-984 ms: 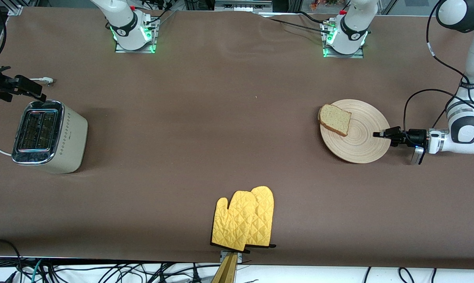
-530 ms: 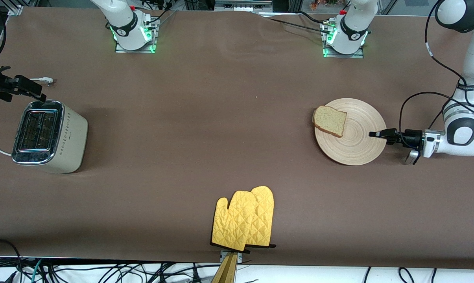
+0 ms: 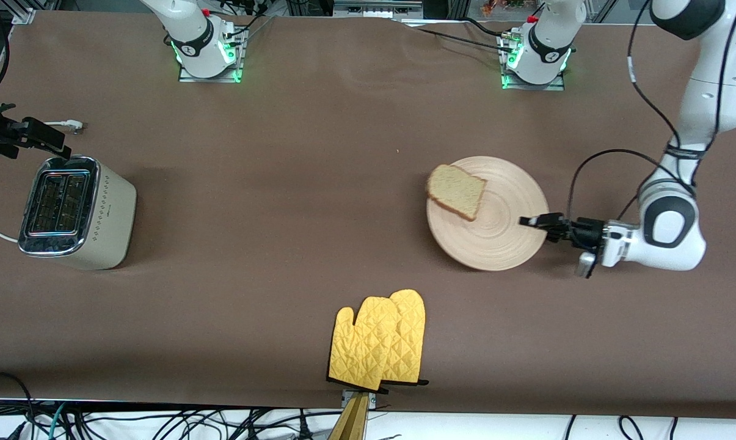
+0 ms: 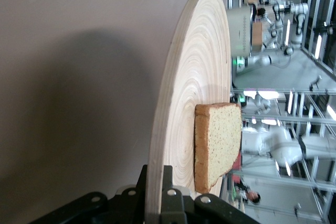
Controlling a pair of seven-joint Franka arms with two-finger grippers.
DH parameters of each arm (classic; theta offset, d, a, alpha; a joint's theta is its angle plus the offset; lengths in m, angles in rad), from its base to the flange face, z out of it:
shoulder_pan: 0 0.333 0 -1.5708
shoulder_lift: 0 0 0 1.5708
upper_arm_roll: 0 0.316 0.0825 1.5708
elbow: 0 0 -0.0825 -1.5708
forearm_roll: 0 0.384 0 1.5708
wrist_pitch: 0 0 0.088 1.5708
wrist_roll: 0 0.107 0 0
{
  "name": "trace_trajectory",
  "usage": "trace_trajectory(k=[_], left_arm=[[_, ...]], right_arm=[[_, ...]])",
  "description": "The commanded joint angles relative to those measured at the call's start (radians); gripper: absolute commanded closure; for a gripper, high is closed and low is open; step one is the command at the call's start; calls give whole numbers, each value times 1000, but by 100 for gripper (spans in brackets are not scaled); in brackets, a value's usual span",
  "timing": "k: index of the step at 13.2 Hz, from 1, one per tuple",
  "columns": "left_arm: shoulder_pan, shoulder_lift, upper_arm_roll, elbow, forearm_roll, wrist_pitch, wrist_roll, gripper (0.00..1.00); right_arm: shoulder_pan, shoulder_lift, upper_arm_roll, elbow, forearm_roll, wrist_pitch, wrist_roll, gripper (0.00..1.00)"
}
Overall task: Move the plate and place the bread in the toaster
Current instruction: 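Slide the plate with bread toward the toaster with the left gripper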
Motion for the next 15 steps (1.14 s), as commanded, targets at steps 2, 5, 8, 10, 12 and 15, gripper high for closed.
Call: trace_trajectory(k=[2, 5, 8, 10, 12, 15], left_arm=[[-238, -90, 11, -107, -206, 227, -89, 100], [-429, -44, 11, -95, -406, 402, -123, 100], [-599, -17, 17, -84, -568, 549, -126, 100], [-671, 2, 20, -79, -638, 658, -124, 100], [-707, 22, 20, -43, -646, 706, -126, 100], [-704, 22, 20, -44, -676, 708, -131, 84]], right_arm=[[-8, 10, 1, 22, 12, -10, -4, 0], [-8, 10, 1, 22, 12, -10, -4, 0], [-11, 10, -2, 22, 12, -11, -4, 0], [-11, 10, -2, 22, 10, -14, -4, 0], [-11, 13, -2, 19, 9, -22, -1, 0], [0, 30, 5, 20, -2, -47, -1, 0]])
